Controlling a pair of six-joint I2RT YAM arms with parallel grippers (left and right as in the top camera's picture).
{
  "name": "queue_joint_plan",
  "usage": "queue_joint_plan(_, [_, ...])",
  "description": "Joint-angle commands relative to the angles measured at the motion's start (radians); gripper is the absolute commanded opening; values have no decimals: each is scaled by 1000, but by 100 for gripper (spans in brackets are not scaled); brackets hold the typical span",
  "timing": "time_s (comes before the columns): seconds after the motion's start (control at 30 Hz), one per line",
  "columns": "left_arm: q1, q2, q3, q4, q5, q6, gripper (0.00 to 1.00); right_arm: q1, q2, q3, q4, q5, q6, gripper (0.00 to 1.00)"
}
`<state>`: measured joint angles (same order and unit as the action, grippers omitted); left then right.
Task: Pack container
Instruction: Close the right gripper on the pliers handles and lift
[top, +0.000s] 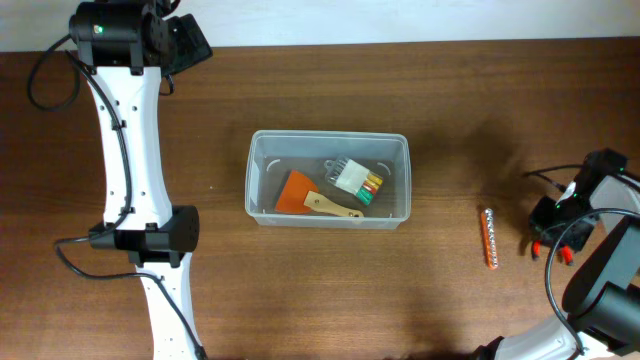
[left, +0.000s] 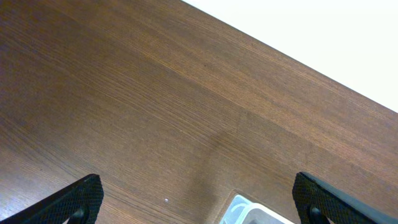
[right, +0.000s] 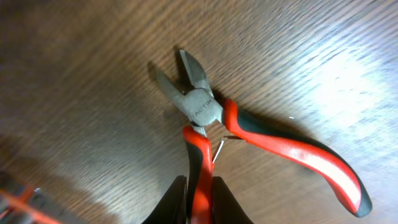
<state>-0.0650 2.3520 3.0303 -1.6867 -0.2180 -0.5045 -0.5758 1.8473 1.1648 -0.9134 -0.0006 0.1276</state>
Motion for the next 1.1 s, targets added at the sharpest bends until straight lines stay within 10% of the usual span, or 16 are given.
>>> queue_joint_plan(0.0, [1, -24, 11, 0, -8, 9, 99, -7, 7, 81, -34, 17, -24, 13])
queue_joint_plan(0.6, [1, -24, 11, 0, -8, 9, 99, 16, 6, 431, -300, 35, -141, 5])
queue_joint_plan(1.07, [1, -24, 11, 0, -8, 9, 99, 346, 6, 753, -453, 38, -360, 7])
